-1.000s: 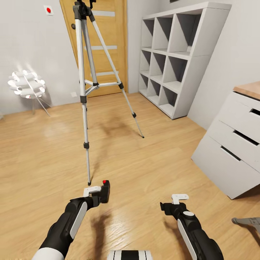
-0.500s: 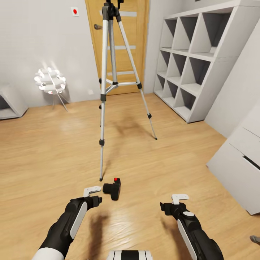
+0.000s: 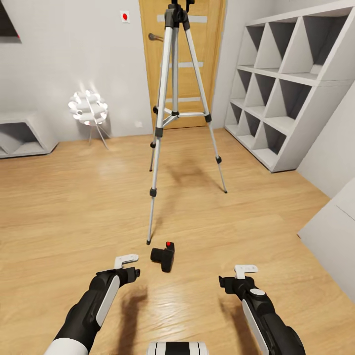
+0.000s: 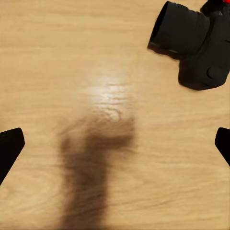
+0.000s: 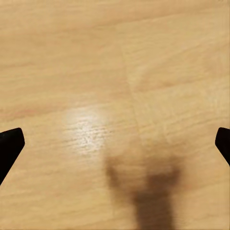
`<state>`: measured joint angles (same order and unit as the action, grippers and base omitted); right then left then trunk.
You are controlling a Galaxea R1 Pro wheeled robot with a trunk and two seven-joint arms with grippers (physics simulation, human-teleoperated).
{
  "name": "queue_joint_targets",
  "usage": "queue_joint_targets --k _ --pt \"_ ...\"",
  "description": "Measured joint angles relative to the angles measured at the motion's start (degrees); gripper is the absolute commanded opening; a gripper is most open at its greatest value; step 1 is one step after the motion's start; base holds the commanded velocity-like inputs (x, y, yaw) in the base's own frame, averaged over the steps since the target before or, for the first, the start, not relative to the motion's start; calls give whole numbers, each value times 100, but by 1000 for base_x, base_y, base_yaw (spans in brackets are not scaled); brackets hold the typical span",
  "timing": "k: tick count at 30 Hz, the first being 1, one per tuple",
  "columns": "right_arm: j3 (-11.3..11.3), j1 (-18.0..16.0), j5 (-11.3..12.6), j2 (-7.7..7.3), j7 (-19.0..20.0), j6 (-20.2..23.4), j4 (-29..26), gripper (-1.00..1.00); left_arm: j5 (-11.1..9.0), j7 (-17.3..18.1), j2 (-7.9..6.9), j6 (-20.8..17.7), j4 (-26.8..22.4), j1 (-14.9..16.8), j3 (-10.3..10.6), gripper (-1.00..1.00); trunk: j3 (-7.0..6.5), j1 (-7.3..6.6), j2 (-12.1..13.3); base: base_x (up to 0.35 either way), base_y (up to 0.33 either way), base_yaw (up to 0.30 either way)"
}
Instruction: Attach the digital camera to the camera tripod in the bedroom.
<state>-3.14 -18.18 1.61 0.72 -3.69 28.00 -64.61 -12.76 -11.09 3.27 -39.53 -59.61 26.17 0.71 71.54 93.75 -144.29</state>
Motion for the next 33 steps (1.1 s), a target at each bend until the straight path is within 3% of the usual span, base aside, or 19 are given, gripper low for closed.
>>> queue_joint_targets --k 12,33 --pt "3 0 -3 0 -21 -14 6 100 0 -14 67 -6 6 0 26 100 0 0 0 0 -54 12" --pt "11 1 6 0 -23 -14 16 100 1 -16 78 -6 12 -1 28 100 0 0 0 0 -262 0"
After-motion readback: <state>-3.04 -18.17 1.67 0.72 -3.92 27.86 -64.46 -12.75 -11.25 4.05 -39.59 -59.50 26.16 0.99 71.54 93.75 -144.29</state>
